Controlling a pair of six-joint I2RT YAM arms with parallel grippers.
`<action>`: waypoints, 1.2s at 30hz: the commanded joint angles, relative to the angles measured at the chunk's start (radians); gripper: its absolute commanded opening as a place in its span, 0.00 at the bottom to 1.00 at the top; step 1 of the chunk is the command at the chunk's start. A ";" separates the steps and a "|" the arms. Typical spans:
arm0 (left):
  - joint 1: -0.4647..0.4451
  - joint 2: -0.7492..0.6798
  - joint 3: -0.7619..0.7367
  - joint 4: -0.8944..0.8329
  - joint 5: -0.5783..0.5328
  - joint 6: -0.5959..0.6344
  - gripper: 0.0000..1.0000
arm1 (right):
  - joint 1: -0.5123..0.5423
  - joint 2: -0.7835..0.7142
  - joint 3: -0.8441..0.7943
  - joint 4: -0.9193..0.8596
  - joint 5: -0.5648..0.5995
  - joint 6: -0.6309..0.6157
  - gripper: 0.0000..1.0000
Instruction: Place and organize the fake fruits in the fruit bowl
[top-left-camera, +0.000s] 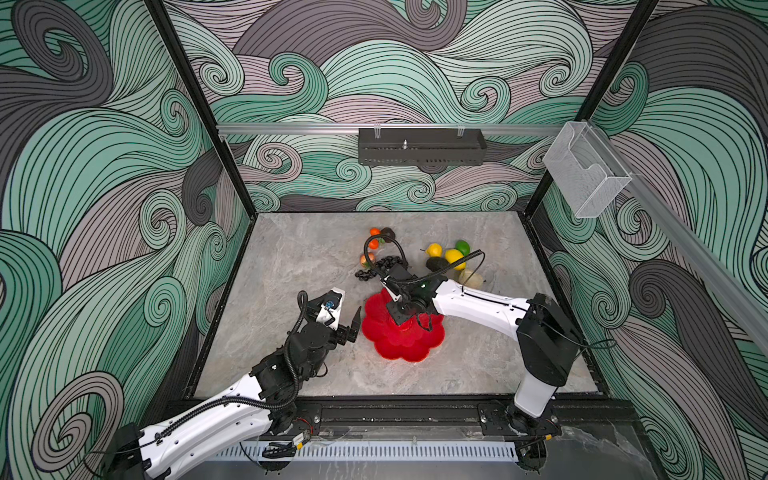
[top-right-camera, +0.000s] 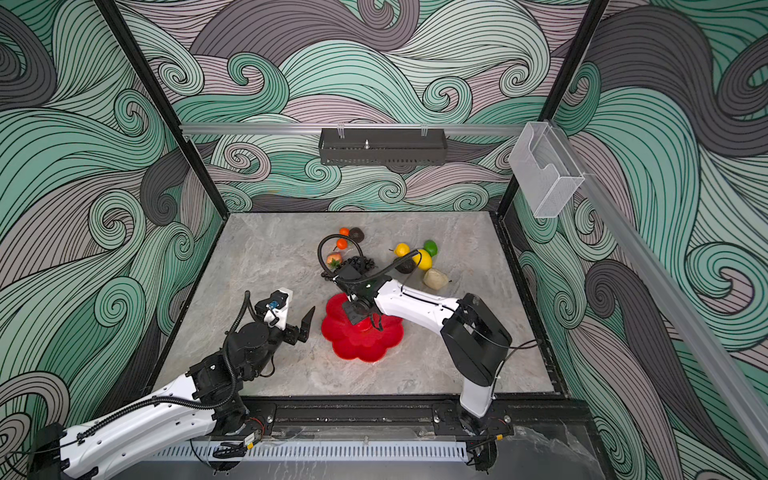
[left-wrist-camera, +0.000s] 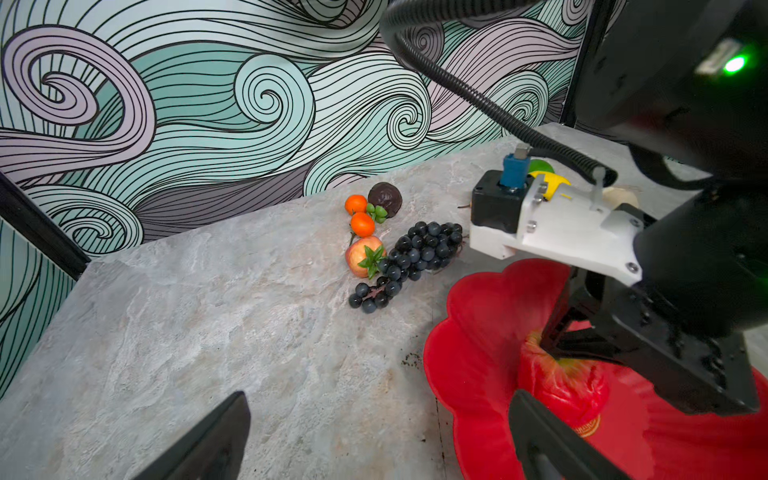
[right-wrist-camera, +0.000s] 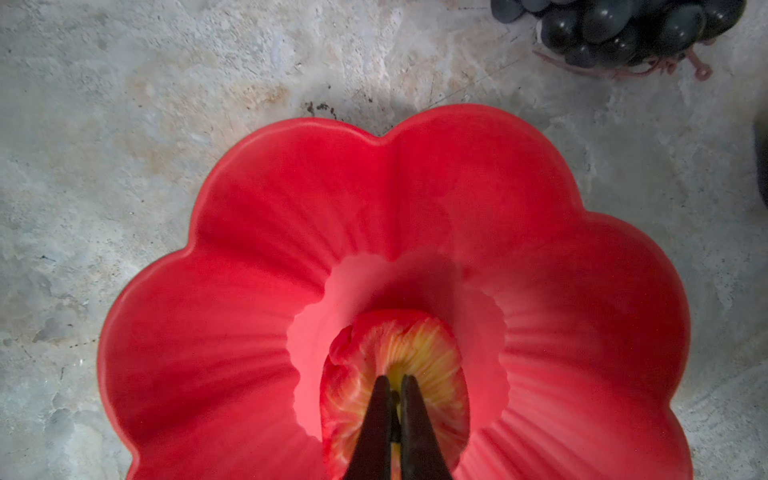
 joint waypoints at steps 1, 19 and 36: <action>0.009 -0.012 0.017 -0.015 -0.050 -0.013 0.99 | 0.010 0.012 0.013 -0.012 0.026 0.015 0.04; 0.009 -0.149 -0.018 -0.039 -0.130 -0.039 0.99 | 0.024 -0.046 0.020 -0.048 0.048 -0.007 0.40; 0.011 -0.152 -0.017 -0.038 -0.132 -0.045 0.99 | -0.149 -0.174 0.087 -0.108 0.151 0.002 0.64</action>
